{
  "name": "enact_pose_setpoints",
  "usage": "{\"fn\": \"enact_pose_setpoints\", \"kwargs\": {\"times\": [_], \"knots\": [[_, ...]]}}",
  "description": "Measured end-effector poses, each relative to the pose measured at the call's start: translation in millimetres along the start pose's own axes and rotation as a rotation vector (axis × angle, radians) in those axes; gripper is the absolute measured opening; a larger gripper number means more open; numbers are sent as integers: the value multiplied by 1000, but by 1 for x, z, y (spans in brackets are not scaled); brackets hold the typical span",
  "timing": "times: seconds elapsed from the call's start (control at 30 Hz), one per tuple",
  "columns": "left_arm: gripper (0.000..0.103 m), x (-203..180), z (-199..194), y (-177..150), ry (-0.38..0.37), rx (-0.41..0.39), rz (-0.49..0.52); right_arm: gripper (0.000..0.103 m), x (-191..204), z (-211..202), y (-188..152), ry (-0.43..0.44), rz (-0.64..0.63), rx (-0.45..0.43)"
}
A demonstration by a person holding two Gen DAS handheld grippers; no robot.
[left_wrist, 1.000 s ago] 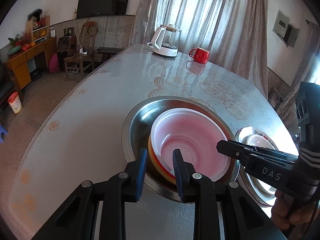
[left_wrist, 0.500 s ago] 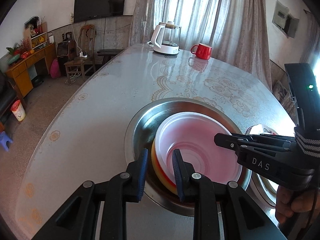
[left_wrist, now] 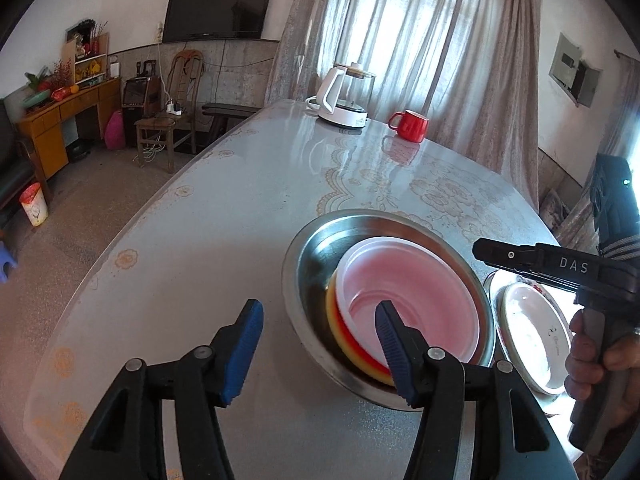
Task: Organize plates and bowls
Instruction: 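Open both tools and move them to the steel bowl rim, then grip the steel bowl rim with both tools and lift the nested bowls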
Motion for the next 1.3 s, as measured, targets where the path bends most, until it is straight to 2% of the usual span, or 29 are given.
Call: {"fn": "enact_pose_setpoints", "kwargs": {"times": [0.2,0.33,0.5,0.8,0.97,1.03,1.17,1.27,1.3], "knots": [[55,22,3,-5,30,22,-59,26,-19,16,0,8,70,42],[43,14,6,-6,-6,43,-40,16,-17,28,-3,35,64,78],[37,5,19,-6,-10,74,-12,10,-9,45,-12,17,27,131],[38,11,27,2,-63,83,-71,12,-4,47,-13,-22,-31,140],[39,19,25,1,-104,84,-115,13,-2,45,-15,-67,-59,110],[40,20,23,0,-94,74,-107,13,-3,45,-15,-60,-57,110],[38,8,22,0,-40,75,-18,13,-3,47,-14,-70,-66,115],[37,5,27,2,-3,71,10,14,-2,46,-15,-77,-74,118],[33,4,28,2,-13,71,8,14,-2,46,-15,-72,-73,120]]}}
Point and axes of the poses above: each gripper's, at about its wrist camera, not at the fingertips, and z roughly the way its jaws point, x to its left, y to its top, the point moved 6 cm from there along z, roughly the way its jaws point, and after that the axes turned 8 degrees about x, right-handed, at the moved point
